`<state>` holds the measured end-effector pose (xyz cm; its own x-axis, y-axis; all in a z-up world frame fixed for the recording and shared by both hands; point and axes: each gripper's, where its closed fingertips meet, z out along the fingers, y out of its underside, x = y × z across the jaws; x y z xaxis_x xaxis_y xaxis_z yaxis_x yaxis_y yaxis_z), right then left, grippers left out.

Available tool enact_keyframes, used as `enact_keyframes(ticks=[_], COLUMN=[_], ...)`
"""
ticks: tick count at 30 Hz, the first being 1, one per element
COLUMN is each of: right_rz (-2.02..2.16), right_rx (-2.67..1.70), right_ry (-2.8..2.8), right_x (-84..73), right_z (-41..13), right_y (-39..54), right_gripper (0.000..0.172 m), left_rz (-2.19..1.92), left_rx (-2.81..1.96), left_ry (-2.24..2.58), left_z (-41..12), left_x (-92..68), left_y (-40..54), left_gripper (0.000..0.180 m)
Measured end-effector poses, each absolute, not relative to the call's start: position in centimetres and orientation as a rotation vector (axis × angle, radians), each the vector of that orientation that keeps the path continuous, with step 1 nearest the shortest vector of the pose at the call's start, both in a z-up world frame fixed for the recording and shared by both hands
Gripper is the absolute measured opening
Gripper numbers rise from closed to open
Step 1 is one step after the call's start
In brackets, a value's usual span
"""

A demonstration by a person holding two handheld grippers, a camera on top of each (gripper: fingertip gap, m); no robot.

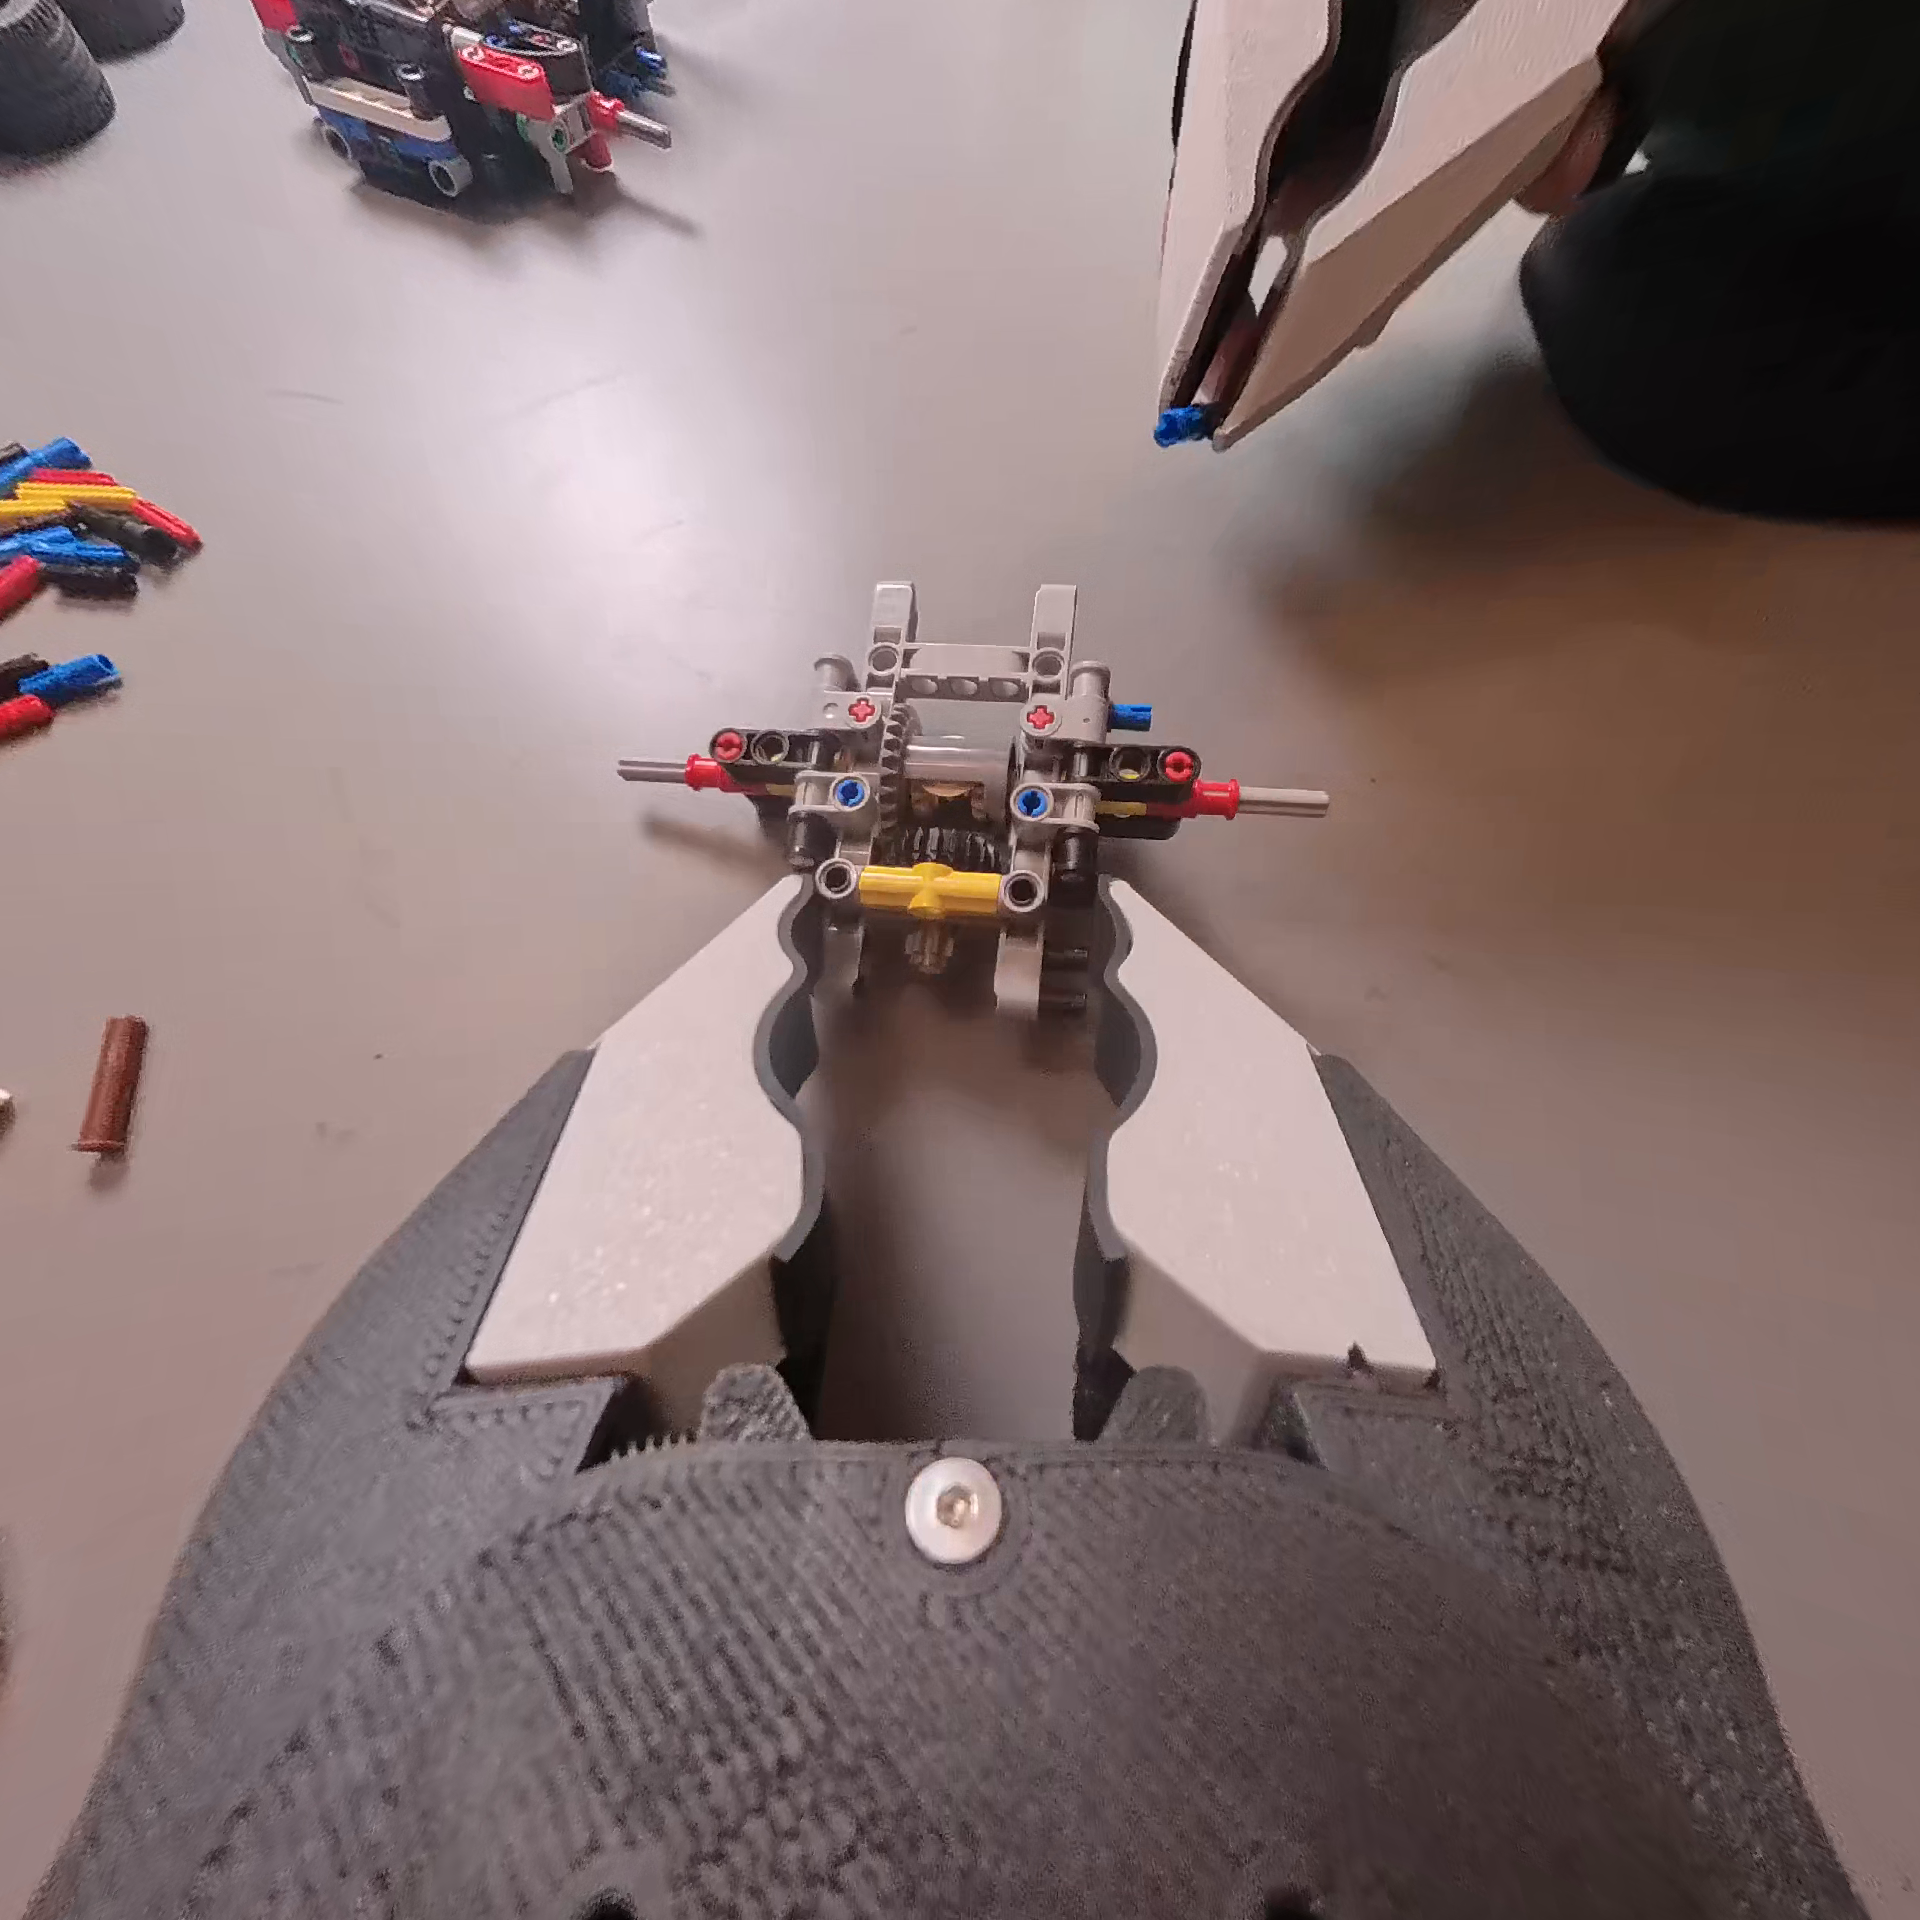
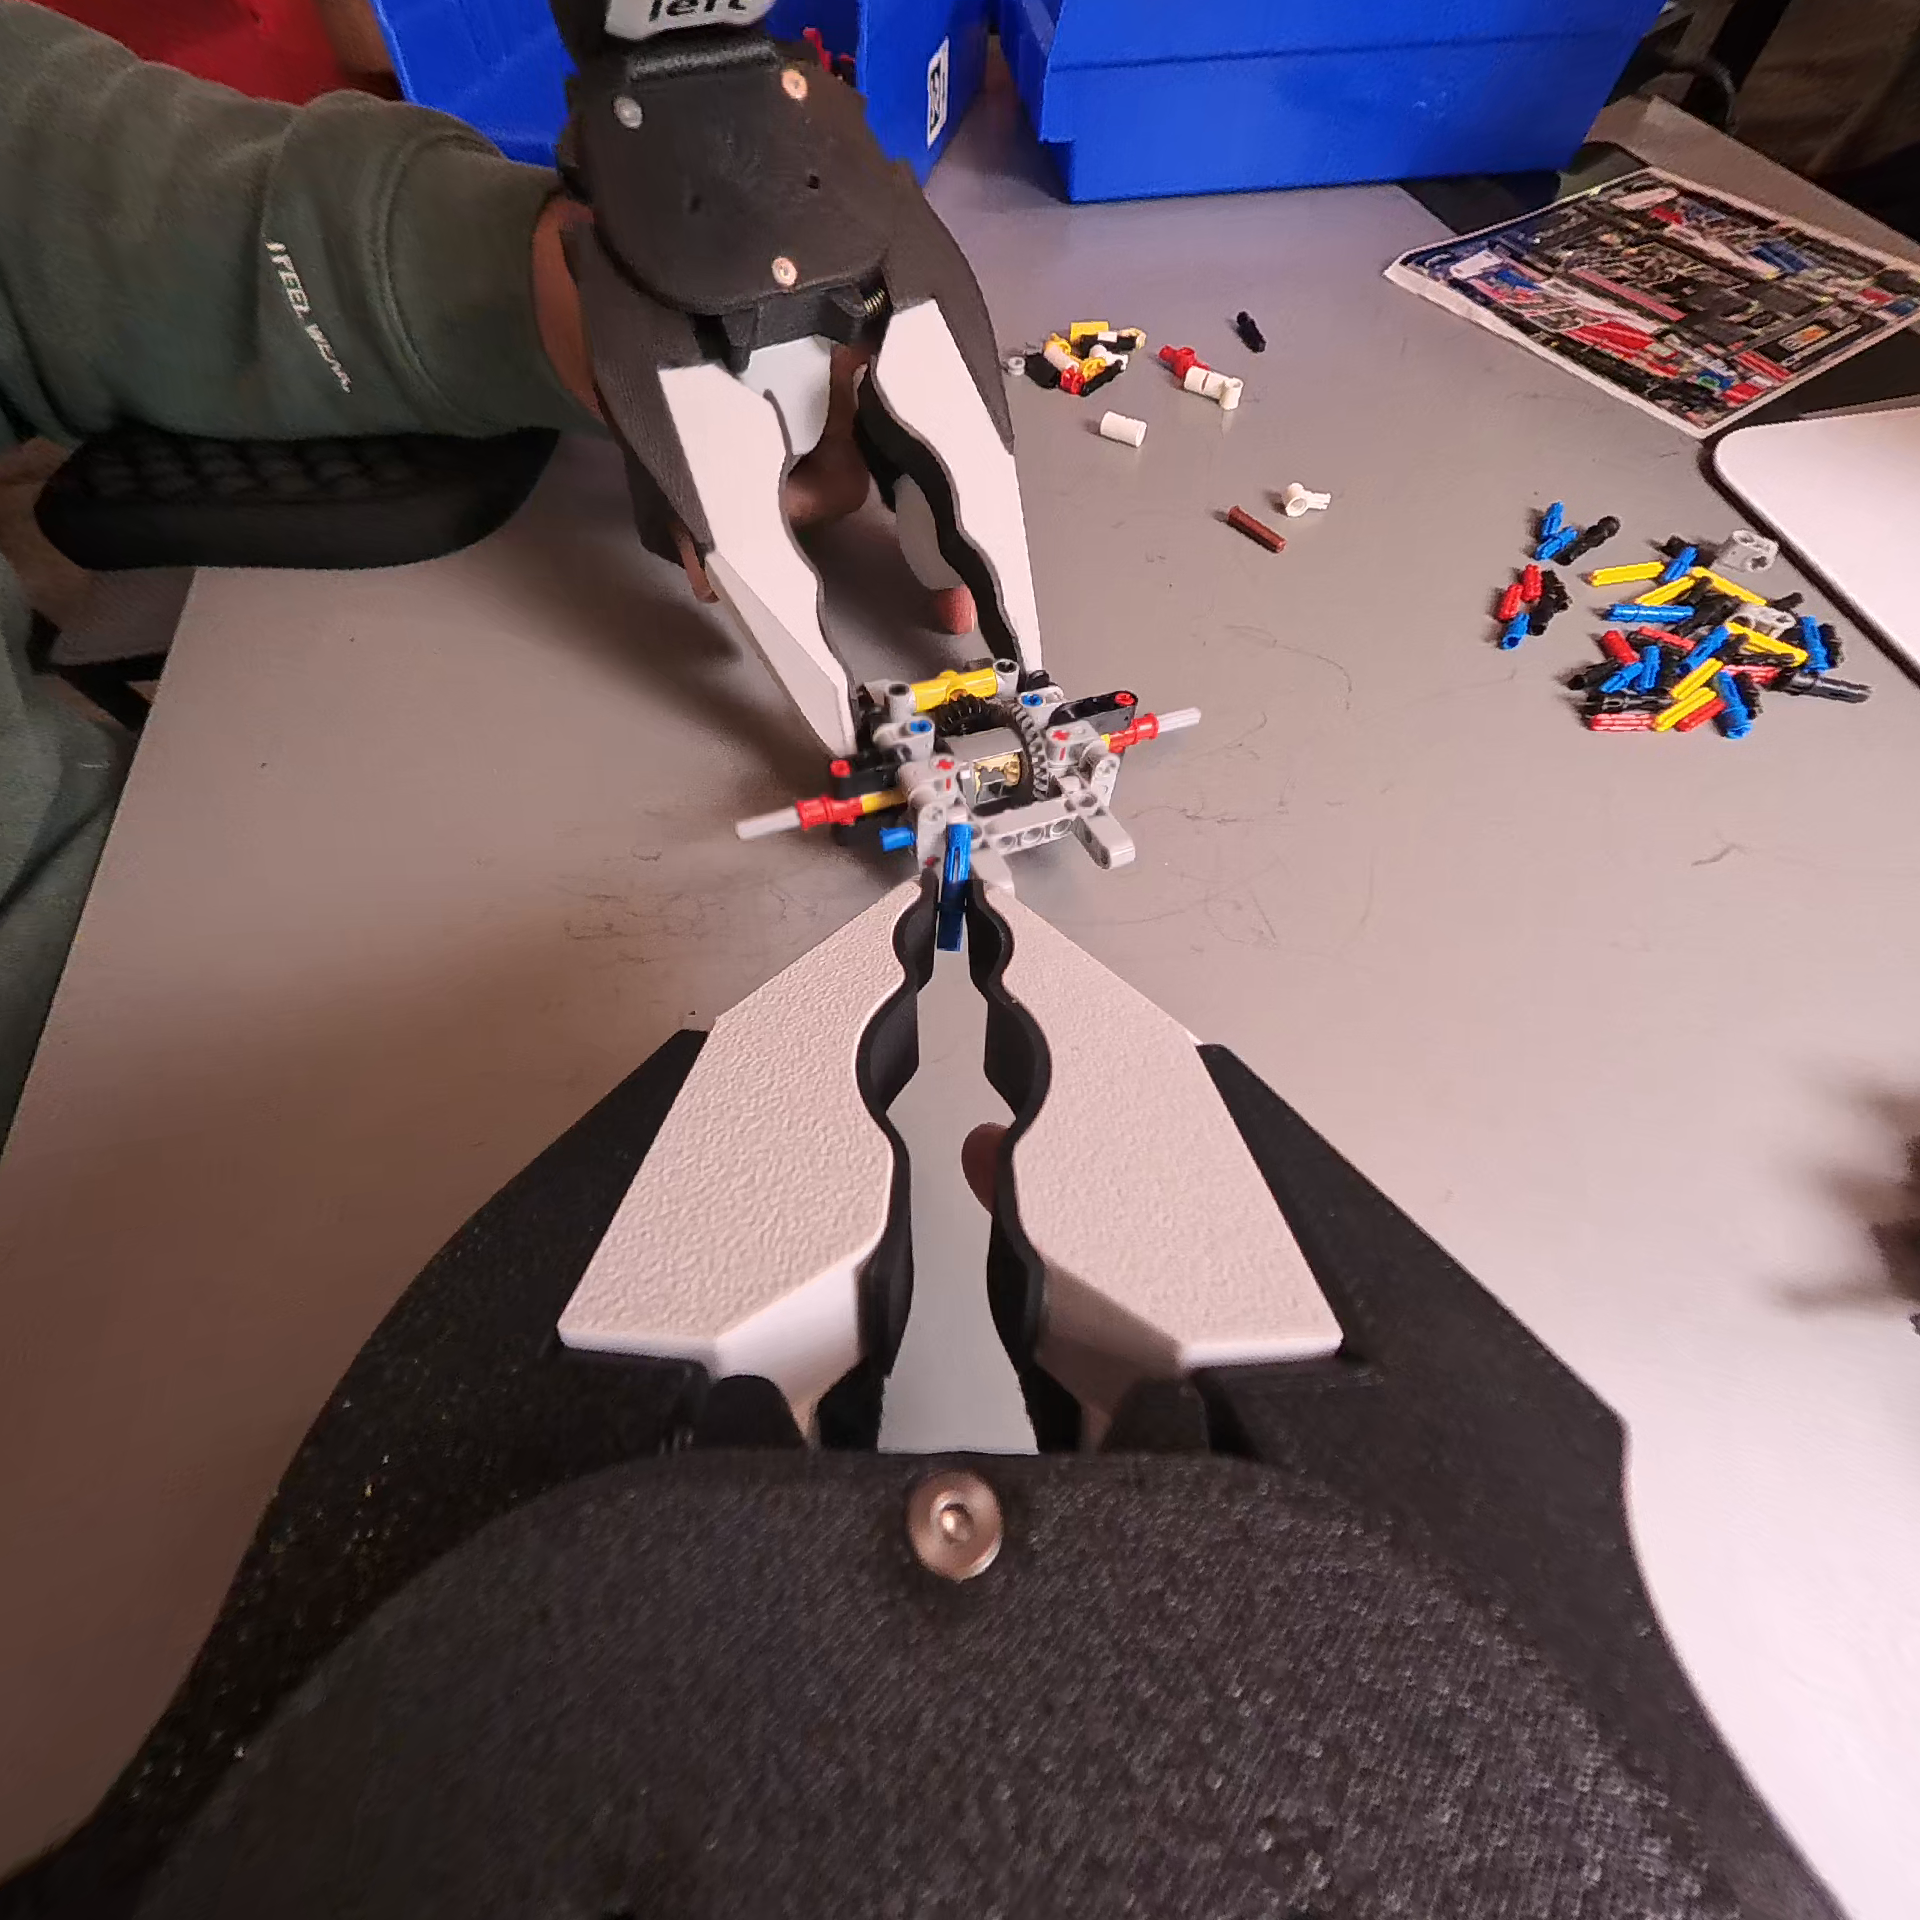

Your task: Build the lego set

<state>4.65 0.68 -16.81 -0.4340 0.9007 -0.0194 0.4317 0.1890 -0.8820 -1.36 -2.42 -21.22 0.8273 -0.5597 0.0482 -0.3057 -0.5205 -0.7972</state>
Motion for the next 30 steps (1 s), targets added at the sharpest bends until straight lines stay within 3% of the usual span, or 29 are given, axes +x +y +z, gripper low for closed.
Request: enact_keyframes(ticks=[1, 11, 17, 24, 30], right_rz=[1.189, 1.228, 1.288, 1.301, 1.210], right_rx=[-1.245, -1.252, -1.157, -1.037, -0.931], right_ry=[-1.956, -1.968, -1.958, -1.979, -2.006], right_x=[4.6, 4.5, 4.0, 3.7, 3.7], right_z=[-16.9, -17.3, -16.4, -15.9, -16.0], right_y=[0.6, 0.0, -1.8, -3.9, -4.8], right_gripper=[0.004, 0.003, 0.003, 0.003, 0.003], left_rz=[-0.341, -0.311, -0.482, -0.538, -0.509], left_rx=[-2.153, -2.017, -1.786, -1.760, -1.770], left_ry=[0.657, 0.725, 0.750, 0.793, 0.837], left_z=[-21.4, -19.0, -15.2, -15.4, -16.0], left_x=[-1.4, -1.3, 2.1, 3.8, 4.2], left_y=[-2.4, -2.7, -3.7, -4.4, -4.6], left_gripper=[0.051, 0.057, 0.025, 0.020, 0.005])
